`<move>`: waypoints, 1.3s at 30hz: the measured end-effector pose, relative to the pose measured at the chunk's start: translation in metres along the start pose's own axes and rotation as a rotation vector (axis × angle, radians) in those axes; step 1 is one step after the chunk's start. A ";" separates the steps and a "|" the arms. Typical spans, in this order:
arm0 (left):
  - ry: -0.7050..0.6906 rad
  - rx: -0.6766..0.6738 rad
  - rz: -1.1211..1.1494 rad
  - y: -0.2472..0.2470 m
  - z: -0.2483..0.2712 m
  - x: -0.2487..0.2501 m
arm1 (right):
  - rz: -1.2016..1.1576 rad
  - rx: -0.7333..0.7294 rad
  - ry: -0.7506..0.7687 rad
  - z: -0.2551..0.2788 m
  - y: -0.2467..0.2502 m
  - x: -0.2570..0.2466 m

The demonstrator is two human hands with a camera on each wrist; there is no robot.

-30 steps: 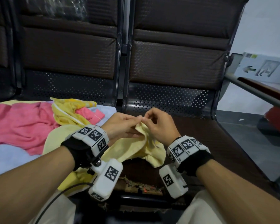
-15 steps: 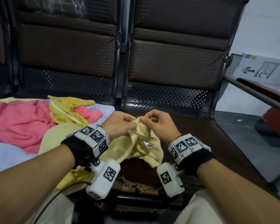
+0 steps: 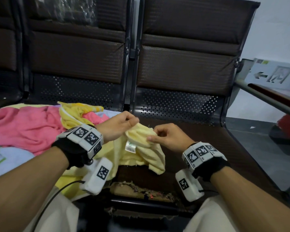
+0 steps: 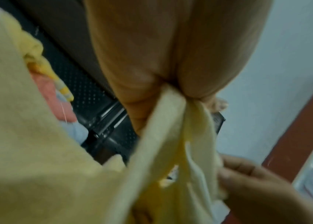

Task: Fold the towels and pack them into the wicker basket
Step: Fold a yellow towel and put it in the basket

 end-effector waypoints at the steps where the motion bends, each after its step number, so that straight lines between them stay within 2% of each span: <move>1: -0.020 -0.056 -0.087 -0.003 0.003 0.000 | -0.040 0.016 0.002 0.001 0.004 -0.002; 4: -0.036 -0.185 -0.289 -0.008 0.008 -0.005 | -0.213 0.102 0.038 0.004 0.015 -0.012; 6: -0.068 -0.177 -0.342 -0.005 0.010 -0.003 | -0.306 0.154 0.080 0.005 0.020 -0.021; 9: -0.147 -0.023 -0.351 0.010 0.008 0.007 | -0.314 0.161 0.122 0.006 0.021 -0.032; 12: -0.195 0.156 -0.230 0.031 0.009 0.018 | -0.296 0.095 0.130 0.008 0.015 -0.043; 17: -0.177 0.336 -0.112 0.065 0.014 0.019 | -0.203 0.052 0.140 0.011 0.011 -0.051; 20: -0.118 0.453 -0.042 0.089 0.019 0.010 | -0.005 0.025 0.138 0.014 0.012 -0.050; 23: -0.116 0.612 -0.038 0.115 0.029 0.005 | 0.250 -0.064 0.126 0.020 0.006 -0.044; 26: -0.068 0.743 0.028 0.135 0.040 -0.003 | 0.579 -0.115 0.008 0.024 0.010 -0.023; 28: -0.030 0.835 0.052 0.145 0.049 -0.008 | 0.685 -0.147 -0.077 0.029 0.017 -0.008; 30: -0.015 0.837 0.066 0.145 0.054 -0.010 | 0.711 -0.146 -0.117 0.035 0.023 -0.003; 32: 0.003 0.784 0.060 0.137 0.056 -0.009 | 0.766 -0.105 -0.129 0.040 0.032 -0.005; 34: 0.032 0.776 0.068 0.135 0.059 -0.009 | 0.918 -0.073 -0.122 0.042 0.040 -0.011; 37: 0.100 0.885 0.101 0.145 0.070 -0.012 | 1.141 -0.053 -0.167 0.047 0.048 -0.013; 39: 0.127 0.926 0.115 0.147 0.074 -0.016 | 1.179 -0.114 -0.278 0.055 0.047 -0.002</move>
Point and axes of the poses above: each hand's wrist, its own z-axis away from the middle knuckle, its own y-axis out of the back of the hand, x = y × z, the point moved 9 cm from there along -z, towards the middle knuckle, and after that the axes turned 4 degrees about x, right-handed, at the moved point
